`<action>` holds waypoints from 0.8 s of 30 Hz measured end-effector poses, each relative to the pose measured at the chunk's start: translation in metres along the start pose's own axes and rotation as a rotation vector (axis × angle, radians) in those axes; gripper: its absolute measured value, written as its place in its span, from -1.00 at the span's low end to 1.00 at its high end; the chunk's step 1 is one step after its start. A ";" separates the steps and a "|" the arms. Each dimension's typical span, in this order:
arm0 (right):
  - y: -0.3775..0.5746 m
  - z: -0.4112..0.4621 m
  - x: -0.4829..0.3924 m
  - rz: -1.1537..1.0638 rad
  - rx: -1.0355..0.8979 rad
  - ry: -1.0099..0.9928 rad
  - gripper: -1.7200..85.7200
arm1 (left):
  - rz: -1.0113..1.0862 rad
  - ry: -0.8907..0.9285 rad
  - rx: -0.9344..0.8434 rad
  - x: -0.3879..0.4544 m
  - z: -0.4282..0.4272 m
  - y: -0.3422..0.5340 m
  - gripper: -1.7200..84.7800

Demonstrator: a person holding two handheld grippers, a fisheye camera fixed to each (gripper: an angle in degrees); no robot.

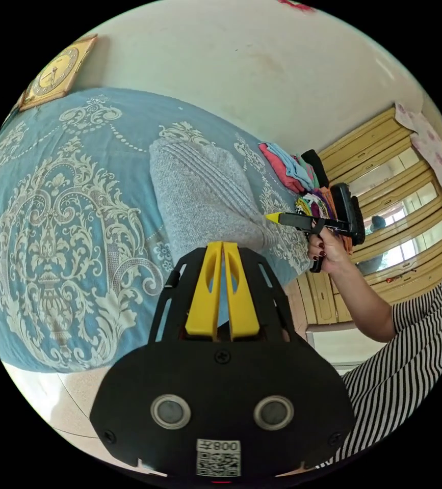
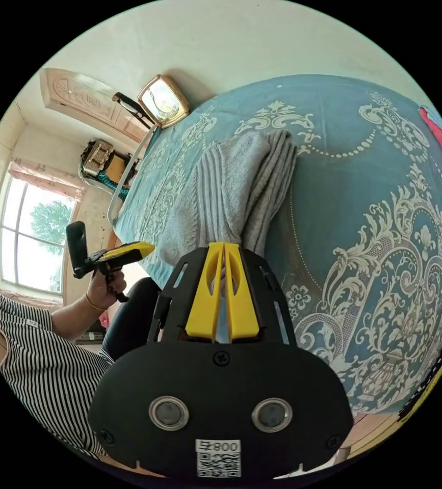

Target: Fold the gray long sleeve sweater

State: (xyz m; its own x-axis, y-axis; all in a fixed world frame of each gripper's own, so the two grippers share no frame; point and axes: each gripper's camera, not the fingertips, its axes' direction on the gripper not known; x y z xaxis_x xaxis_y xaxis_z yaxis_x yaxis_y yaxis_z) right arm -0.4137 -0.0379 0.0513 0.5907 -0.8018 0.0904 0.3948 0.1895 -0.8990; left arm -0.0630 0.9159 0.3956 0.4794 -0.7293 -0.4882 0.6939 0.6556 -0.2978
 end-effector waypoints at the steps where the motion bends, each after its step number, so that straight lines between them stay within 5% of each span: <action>1: 0.009 -0.010 0.005 0.024 0.025 -0.001 -0.92 | -0.050 0.025 0.001 -0.017 -0.005 0.007 -0.79; 13: 0.077 0.002 0.103 0.356 0.071 -0.418 -0.60 | -0.405 0.414 -0.042 -0.163 0.022 0.041 -0.54; 24: 0.102 0.018 0.149 0.473 0.048 -0.543 -0.58 | -0.451 0.478 -0.030 -0.211 0.018 0.070 -0.50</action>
State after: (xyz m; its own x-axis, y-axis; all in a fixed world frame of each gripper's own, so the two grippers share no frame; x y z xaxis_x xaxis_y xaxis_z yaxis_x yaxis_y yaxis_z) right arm -0.2727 -0.1279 -0.0188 0.9677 -0.2347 -0.0925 0.0331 0.4816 -0.8758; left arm -0.1055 1.1122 0.4925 -0.1511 -0.7708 -0.6189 0.7523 0.3165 -0.5778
